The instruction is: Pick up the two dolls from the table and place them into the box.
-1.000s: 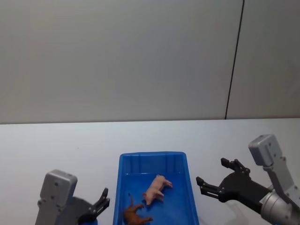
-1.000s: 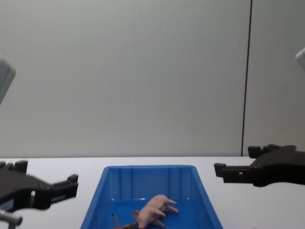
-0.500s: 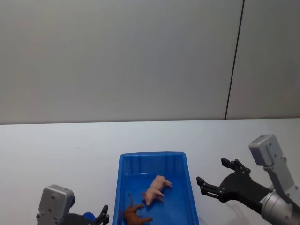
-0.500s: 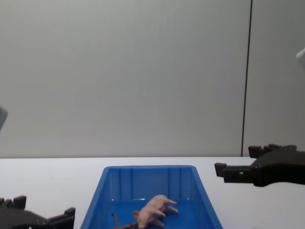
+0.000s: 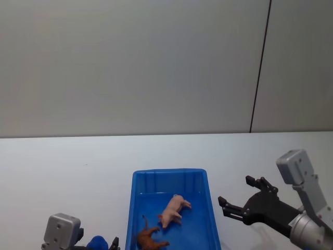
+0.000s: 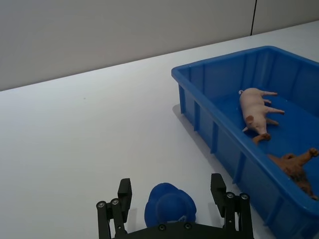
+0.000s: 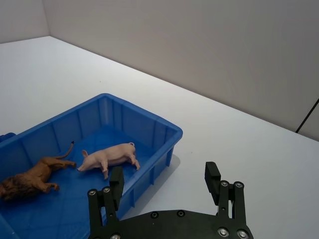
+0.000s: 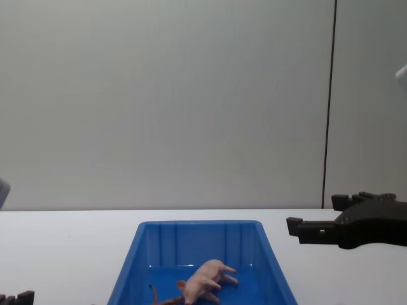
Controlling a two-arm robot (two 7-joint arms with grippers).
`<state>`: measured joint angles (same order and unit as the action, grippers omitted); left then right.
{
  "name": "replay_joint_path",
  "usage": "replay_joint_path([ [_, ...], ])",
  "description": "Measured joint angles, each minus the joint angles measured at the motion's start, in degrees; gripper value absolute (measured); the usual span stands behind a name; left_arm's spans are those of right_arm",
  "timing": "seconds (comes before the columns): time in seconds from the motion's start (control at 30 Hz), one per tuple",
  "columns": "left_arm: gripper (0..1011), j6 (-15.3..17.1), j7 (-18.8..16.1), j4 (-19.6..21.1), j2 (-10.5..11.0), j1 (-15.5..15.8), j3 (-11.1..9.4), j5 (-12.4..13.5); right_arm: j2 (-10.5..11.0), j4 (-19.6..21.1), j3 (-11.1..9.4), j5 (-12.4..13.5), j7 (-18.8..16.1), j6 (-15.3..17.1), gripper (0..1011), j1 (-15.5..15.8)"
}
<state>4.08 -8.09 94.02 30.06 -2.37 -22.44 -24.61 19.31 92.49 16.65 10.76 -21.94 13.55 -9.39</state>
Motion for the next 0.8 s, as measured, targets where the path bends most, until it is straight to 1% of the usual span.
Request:
replay_joint_path([
  [0.13,1002,0.2,0.5,-1.0,-0.3,0.2,0.1,0.0,0.0,0.0,0.0,0.0,0.0,0.0,1001,0.0],
  [0.27,944,0.9,0.9,-1.7,-0.6,0.4,0.2,-0.1,0.0,0.0,0.0,0.0,0.0,0.0,1001,0.0],
  [0.5,756,2.3,1.1,-2.7,-1.0,0.6,0.4,0.0,0.0,0.0,0.0,0.0,0.0,0.0,1001,0.0],
  [0.53,703,2.6,1.2,-2.8,-1.0,0.7,0.5,0.1,0.0,0.0,0.0,0.0,0.0,0.0,1001,0.0],
  [0.57,703,2.6,1.2,-2.8,-1.0,0.7,0.5,0.1,0.0,0.0,0.0,0.0,0.0,0.0,1001,0.0],
  [0.6,657,2.8,1.3,-2.9,-1.1,0.7,0.6,0.2,0.0,0.0,0.0,0.0,0.0,0.0,1001,0.0],
  [0.63,647,2.9,1.3,-2.9,-1.1,0.8,0.6,0.3,0.0,0.0,0.0,0.0,0.0,0.0,1001,0.0],
  [0.67,580,3.0,1.4,-2.9,-1.1,0.8,0.7,0.4,0.0,0.0,0.0,0.0,0.0,0.0,1001,0.0],
  [0.73,576,3.2,1.5,-2.9,-1.1,0.9,0.7,0.6,0.0,0.0,0.0,0.0,0.0,0.0,1001,0.0],
  [0.8,547,3.4,1.6,-2.9,-1.1,1.0,0.9,1.0,0.0,0.0,0.0,0.0,0.0,0.0,1001,0.0],
])
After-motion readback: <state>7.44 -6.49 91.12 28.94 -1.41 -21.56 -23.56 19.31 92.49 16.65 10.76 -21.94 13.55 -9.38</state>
